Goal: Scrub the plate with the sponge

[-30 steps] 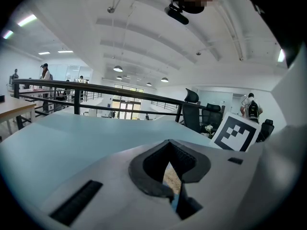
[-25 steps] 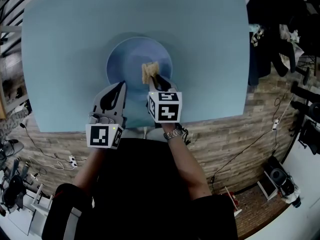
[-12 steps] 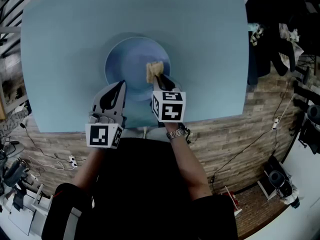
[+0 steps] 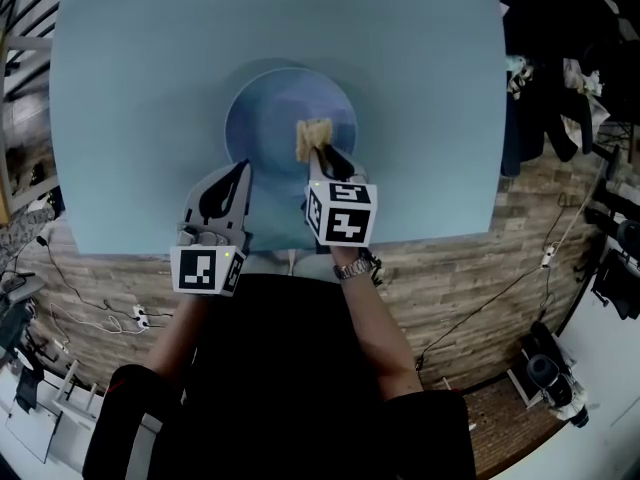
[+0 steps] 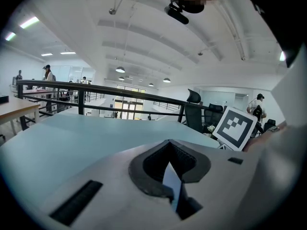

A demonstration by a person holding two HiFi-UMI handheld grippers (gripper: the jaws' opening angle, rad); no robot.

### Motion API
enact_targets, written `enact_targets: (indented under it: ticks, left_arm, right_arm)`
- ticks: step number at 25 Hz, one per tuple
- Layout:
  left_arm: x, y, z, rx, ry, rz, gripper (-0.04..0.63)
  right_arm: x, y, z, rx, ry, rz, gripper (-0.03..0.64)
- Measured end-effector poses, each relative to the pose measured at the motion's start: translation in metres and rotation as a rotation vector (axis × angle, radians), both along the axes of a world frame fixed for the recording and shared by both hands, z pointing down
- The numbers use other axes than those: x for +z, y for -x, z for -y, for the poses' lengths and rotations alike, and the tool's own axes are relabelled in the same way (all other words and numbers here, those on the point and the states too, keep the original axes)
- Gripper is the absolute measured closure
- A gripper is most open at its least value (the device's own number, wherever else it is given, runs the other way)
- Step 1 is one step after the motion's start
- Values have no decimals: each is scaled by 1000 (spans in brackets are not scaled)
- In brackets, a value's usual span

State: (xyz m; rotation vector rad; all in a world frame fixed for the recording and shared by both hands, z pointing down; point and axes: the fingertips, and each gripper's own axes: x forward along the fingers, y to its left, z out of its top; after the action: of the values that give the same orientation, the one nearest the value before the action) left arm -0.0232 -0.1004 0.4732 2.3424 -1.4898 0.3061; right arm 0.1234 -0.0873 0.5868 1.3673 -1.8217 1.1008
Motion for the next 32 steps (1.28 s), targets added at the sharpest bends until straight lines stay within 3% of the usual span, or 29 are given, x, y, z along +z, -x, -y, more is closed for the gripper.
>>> enact_targets:
  ticks: [15,32]
  left_arm:
    - [4,45,-19,-57,7,7,594]
    - [6,42,-14,-15,6,-2,595]
  right_arm:
    - [4,99,-7,-116,10,84,538]
    - [10,105,-26,-140,32,77,538]
